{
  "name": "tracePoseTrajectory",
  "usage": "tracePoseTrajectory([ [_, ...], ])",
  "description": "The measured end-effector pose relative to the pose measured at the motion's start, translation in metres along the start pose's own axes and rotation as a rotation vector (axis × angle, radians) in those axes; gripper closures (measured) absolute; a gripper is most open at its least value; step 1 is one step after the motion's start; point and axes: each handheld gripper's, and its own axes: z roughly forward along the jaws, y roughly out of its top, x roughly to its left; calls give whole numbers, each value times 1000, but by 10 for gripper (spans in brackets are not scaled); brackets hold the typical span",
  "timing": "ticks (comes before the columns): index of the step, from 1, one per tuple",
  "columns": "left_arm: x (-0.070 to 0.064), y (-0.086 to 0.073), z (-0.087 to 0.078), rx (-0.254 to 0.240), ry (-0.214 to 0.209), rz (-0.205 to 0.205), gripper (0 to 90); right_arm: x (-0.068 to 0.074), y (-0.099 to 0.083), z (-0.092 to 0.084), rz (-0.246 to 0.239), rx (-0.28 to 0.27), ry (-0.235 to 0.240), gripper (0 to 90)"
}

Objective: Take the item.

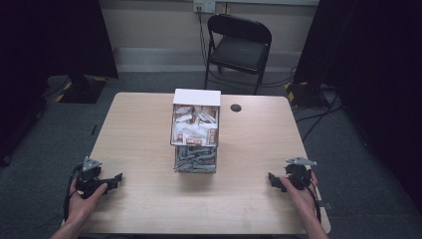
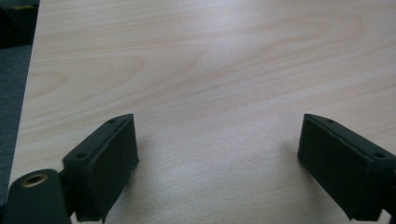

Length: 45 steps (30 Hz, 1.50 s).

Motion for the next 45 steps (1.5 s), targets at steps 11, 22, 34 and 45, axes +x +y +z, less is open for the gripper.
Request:
tracePoseTrajectory([
  [11,-1,0,0,0,6,-10,77,0,0,0,0,0,1,0],
  [22,1,-1,-4,-9,13,-26,170,0,0,0,0,0,0,0],
  [34,-3,10,-15,-37,-29,-2,246,0,0,0,0,0,1,0],
  [45,-12,21,-24,-47,-102,20,291,0,0,0,0,0,0,0],
])
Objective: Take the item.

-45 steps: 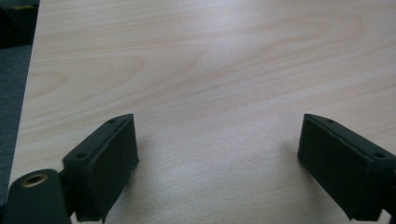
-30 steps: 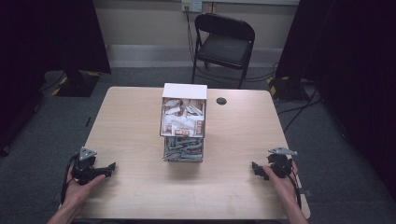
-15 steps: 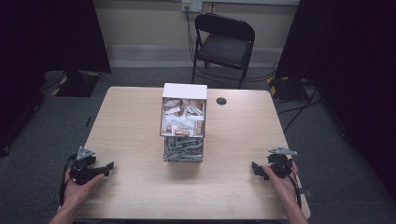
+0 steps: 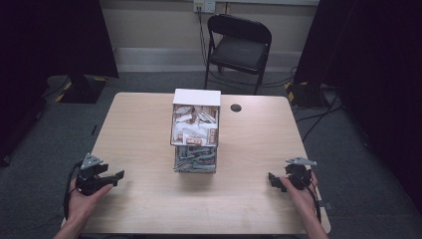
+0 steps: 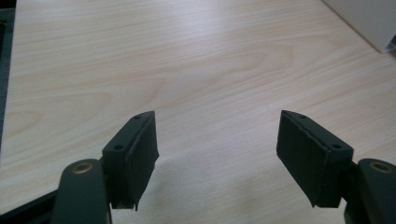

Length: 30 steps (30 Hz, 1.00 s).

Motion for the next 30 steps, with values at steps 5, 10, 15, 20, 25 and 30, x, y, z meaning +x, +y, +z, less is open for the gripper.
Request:
tracePoseTrajectory([
  [5,-8,10,-7,-39,-50,30,321,0,0,0,0,0,0,0],
  [10,-13,15,-12,-65,-91,36,330,0,0,0,1,-1,0,0],
  [15,-17,15,-17,-79,-115,48,336,0,1,1,3,-1,-4,0],
  [20,-23,16,-24,-94,-141,61,345,1,2,2,4,0,-2,0],
  [25,-32,22,-24,-109,-176,55,366,1,3,3,3,-1,-3,0],
  [30,-51,28,-20,-109,-231,89,401,2,3,3,3,-1,-4,0],
])
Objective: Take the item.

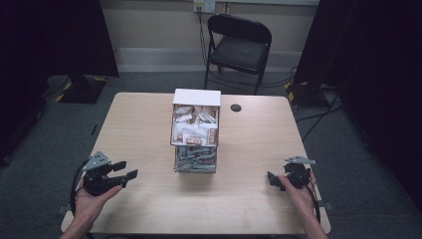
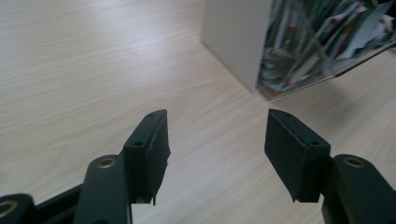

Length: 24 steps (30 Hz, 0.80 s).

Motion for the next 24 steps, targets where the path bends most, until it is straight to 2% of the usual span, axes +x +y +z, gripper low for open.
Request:
tracePoseTrajectory([
  [2,-4,3,3,-2,-10,14,399,0,0,0,2,0,-1,0],
  [3,-14,8,9,-10,-23,42,400,1,-1,-1,3,2,-3,0],
  [4,-14,8,9,-10,-23,42,401,1,-1,-1,3,2,-3,0],
  [5,-22,13,14,-13,-48,45,405,1,-1,-1,4,1,-4,0],
  [6,-22,13,14,-13,-48,45,408,1,-1,-1,4,1,-4,0],
  [7,-28,18,18,-15,-73,58,415,1,-1,-1,4,0,-4,0],
  [9,-30,20,19,-19,-75,62,417,1,-1,-2,5,1,-3,0],
  [12,-35,28,24,-41,-108,77,459,1,-1,-1,3,1,-1,0],
  [19,-44,42,35,-57,-167,89,509,0,0,0,1,1,-1,0],
  [22,-50,46,38,-49,-186,101,523,0,0,0,3,1,-1,0],
  [24,-52,48,41,-50,-205,92,540,0,0,0,3,1,-1,0],
])
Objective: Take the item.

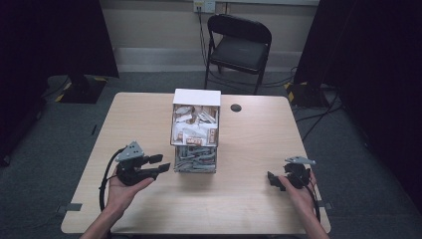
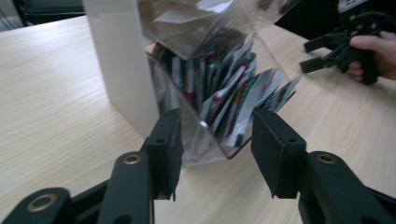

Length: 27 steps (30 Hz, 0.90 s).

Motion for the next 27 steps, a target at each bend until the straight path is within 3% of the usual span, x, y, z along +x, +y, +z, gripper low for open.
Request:
tracePoseTrajectory([
  [9,-6,4,16,18,-54,18,600,0,0,0,-1,0,0,0],
  [10,-5,5,18,9,-82,-9,614,0,0,0,-1,0,0,0],
  [12,-3,6,21,-14,-87,-50,627,0,0,0,-1,-1,0,0],
  [14,-3,7,26,-3,-71,-22,649,0,0,0,-1,0,0,0],
  [16,-4,6,30,12,-87,-22,668,0,0,0,-1,0,1,0],
  [18,-6,6,33,16,-91,4,675,0,0,0,-2,-1,1,0],
  [20,-7,7,36,13,-108,6,686,0,0,0,-3,0,3,0],
  [24,-8,6,45,51,-91,35,713,-1,0,0,-4,0,3,0],
  [27,-9,5,49,49,-98,36,721,-1,0,0,-4,-1,3,0],
])
